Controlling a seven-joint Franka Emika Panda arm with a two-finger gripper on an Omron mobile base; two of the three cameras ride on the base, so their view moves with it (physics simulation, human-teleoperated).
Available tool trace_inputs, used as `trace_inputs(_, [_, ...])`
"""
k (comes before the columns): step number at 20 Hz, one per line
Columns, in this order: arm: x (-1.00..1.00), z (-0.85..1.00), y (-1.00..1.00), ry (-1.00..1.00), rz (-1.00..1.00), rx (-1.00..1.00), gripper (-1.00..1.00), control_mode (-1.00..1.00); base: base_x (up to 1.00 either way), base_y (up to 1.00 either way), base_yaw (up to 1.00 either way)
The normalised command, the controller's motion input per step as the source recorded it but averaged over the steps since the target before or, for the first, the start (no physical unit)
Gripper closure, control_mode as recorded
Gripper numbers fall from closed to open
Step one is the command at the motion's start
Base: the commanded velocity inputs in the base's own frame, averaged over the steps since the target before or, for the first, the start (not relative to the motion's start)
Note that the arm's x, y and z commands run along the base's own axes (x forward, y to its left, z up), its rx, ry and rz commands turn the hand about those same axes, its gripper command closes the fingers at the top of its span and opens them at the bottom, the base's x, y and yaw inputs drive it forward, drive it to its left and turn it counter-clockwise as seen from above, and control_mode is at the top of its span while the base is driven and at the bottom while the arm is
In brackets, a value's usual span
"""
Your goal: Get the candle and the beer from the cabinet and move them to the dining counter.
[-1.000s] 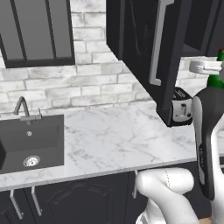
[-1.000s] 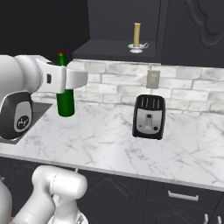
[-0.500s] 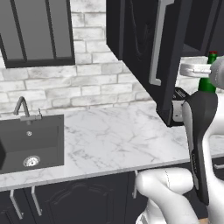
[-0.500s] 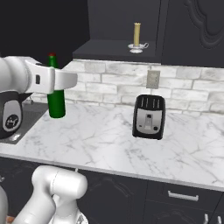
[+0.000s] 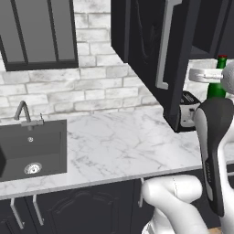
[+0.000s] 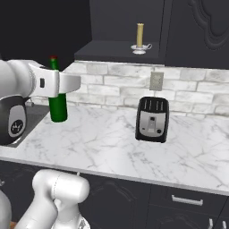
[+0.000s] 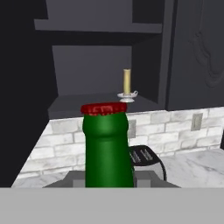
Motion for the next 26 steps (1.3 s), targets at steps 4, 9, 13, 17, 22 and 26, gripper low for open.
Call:
trace_inputs(4, [0.00, 0.00, 0.00, 0.00, 0.00, 0.00, 1.00, -1.00, 0.00, 0.00, 0.00])
trace_inputs(9, [-0.11, 0.00, 0.00, 0.00, 0.00, 0.00, 1.00, -1.00, 0.00, 0.00, 0.00])
trace_inputs(13, [-0.89, -0.10, 0.00, -0.01, 0.01, 0.00, 1.00, -1.00, 0.00, 0.00, 0.00])
trace_inputs(17, [-1.00, -0.20, -0.10, -0.03, 0.04, 0.00, 1.00, -1.00, 0.00, 0.00, 0.00])
trace_inputs(22, [-0.63, -0.15, -0.12, 0.00, 0.09, 0.00, 1.00, -1.00, 0.00, 0.00, 0.00])
trace_inputs(26, [0.12, 0.00, 0.08, 0.06, 0.07, 0.00, 1.00, -1.00, 0.00, 0.00, 0.00])
